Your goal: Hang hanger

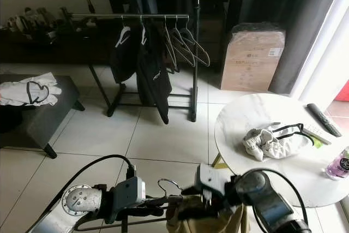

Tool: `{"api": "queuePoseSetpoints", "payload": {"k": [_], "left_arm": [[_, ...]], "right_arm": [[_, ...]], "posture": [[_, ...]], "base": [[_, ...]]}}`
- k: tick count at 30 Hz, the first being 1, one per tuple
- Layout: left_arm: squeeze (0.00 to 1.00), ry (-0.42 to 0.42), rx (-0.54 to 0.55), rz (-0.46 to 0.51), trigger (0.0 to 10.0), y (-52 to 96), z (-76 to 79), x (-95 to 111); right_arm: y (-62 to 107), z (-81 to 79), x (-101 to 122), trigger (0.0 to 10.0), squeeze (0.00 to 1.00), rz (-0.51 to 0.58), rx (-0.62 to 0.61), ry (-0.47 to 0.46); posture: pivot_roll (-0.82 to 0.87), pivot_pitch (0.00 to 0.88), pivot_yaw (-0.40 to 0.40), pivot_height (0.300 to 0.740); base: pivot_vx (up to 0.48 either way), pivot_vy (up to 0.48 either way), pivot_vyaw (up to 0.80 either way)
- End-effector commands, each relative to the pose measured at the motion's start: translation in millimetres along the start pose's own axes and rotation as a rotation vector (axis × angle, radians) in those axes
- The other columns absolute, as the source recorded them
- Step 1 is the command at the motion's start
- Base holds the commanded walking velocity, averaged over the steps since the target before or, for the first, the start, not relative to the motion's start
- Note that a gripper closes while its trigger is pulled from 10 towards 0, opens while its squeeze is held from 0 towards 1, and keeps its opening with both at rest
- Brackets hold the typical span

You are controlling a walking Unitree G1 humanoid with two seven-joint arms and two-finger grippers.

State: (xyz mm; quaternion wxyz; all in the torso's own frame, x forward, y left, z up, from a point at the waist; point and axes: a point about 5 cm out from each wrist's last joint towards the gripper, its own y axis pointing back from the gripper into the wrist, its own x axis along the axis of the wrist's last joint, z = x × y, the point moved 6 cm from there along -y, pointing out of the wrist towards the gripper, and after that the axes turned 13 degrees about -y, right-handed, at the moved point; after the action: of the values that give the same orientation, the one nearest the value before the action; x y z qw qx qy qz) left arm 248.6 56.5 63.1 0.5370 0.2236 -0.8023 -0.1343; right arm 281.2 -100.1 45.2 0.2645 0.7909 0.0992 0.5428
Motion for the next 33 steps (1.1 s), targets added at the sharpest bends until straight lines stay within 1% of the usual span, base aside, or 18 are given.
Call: {"api": "queuePoseSetpoints", "payload": {"k": [1,2,4,5,6,7,11,14,17,18,21,22,24,25,26,29,32,33], "left_arm": [[0.00,-0.030,0.005,0.014,0.0,3.6,-0.1,4.1],[0.00,-0.030,0.003,0.015,0.0,3.4,0.7,4.3],[0.00,-0.030,0.003,0.016,0.0,3.2,1.1,4.5],[0.00,-0.030,0.004,0.018,0.0,2.9,1.0,5.0],[0.00,-0.030,0.004,0.018,0.0,2.9,1.0,5.0],[0.00,-0.032,0.010,0.019,0.0,2.8,-0.2,5.3],[0.00,-0.032,0.021,0.020,0.0,3.0,-1.2,5.4],[0.00,-0.030,0.029,0.021,0.0,2.8,-1.0,5.1],[0.00,-0.029,0.026,0.019,0.0,2.5,0.7,4.2],[0.00,-0.029,0.024,0.017,0.0,2.5,1.5,3.5],[0.00,-0.030,0.023,0.012,0.0,2.8,2.5,2.6],[0.00,-0.030,0.023,0.012,0.0,2.8,2.5,2.6],[0.00,-0.032,0.025,0.011,0.0,3.2,2.0,2.4],[0.00,-0.032,0.025,0.011,0.0,3.2,2.0,2.4],[0.00,-0.034,0.028,0.009,0.0,3.7,1.3,2.1],[0.00,-0.035,0.029,0.008,0.0,4.0,0.8,1.9],[0.00,-0.036,0.030,0.007,0.0,4.5,1.2,1.6],[0.00,-0.036,0.039,0.006,0.0,5.7,0.7,1.4]], "right_arm": [[2.6,11.6,11.3,10.0,1.00,0.055,-0.066,0.010],[4.1,16.0,15.0,10.0,1.00,0.074,-0.090,0.010],[5.1,18.5,17.1,10.0,1.00,0.085,-0.104,0.010],[11.3,28.2,28.7,10.0,1.00,0.147,-0.155,0.004],[11.3,28.2,28.7,10.0,1.00,0.147,-0.155,0.004],[17.8,33.9,36.4,10.0,1.00,0.190,-0.180,-0.013],[26.0,37.6,40.8,10.0,1.00,0.223,-0.194,-0.030],[31.3,40.8,40.0,10.0,1.00,0.233,-0.209,-0.037],[33.3,39.0,37.2,10.0,1.00,0.227,-0.192,-0.047],[33.7,37.3,35.2,10.0,1.00,0.219,-0.178,-0.050],[35.5,22.0,17.0,10.0,1.00,0.113,-0.075,-0.043],[35.5,22.0,17.0,10.0,1.00,0.113,-0.075,-0.043],[37.4,17.7,8.6,10.0,1.00,0.058,-0.045,-0.041],[37.4,17.7,8.6,10.0,1.00,0.058,-0.045,-0.041],[39.2,15.5,2.6,10.0,1.00,0.015,-0.028,-0.033],[42.1,14.8,-5.5,10.0,1.00,-0.048,-0.020,-0.017],[44.6,14.8,-9.6,10.0,1.00,-0.080,-0.016,-0.010],[49.2,21.3,-7.7,10.0,1.00,-0.077,-0.053,0.003]], "posture": [[-0.07,0.072,0.010,0.740],[-0.07,0.069,0.010,0.740],[-0.07,0.068,0.010,0.740],[-0.08,0.061,0.010,0.740],[-0.08,0.061,0.010,0.740],[-0.08,0.059,0.010,0.740],[-0.08,0.053,0.009,0.740],[-0.08,0.046,0.008,0.740],[-0.08,0.046,0.008,0.740],[-0.08,0.046,0.008,0.740],[-0.08,0.051,0.004,0.740],[-0.08,0.051,0.004,0.740],[-0.08,0.054,0.004,0.740],[-0.08,0.054,0.004,0.740],[-0.08,0.054,0.004,0.740],[-0.08,0.057,0.004,0.740],[-0.08,0.058,0.004,0.740],[-0.08,0.059,0.003,0.740]], "base": [[0.000,0.000,0.00],[0.000,0.000,0.00],[0.000,0.000,0.00],[0.000,0.000,0.00],[0.000,0.000,0.00],[0.000,0.000,0.00],[0.000,0.000,0.00],[0.000,0.000,0.00],[0.000,0.000,0.00],[0.000,0.000,0.00],[0.000,0.000,0.00],[0.000,0.000,0.00],[0.000,0.000,0.00],[0.000,0.000,0.00],[0.000,0.000,0.00],[0.000,0.000,0.00],[0.000,0.000,0.00],[0.000,0.000,0.00]]}}
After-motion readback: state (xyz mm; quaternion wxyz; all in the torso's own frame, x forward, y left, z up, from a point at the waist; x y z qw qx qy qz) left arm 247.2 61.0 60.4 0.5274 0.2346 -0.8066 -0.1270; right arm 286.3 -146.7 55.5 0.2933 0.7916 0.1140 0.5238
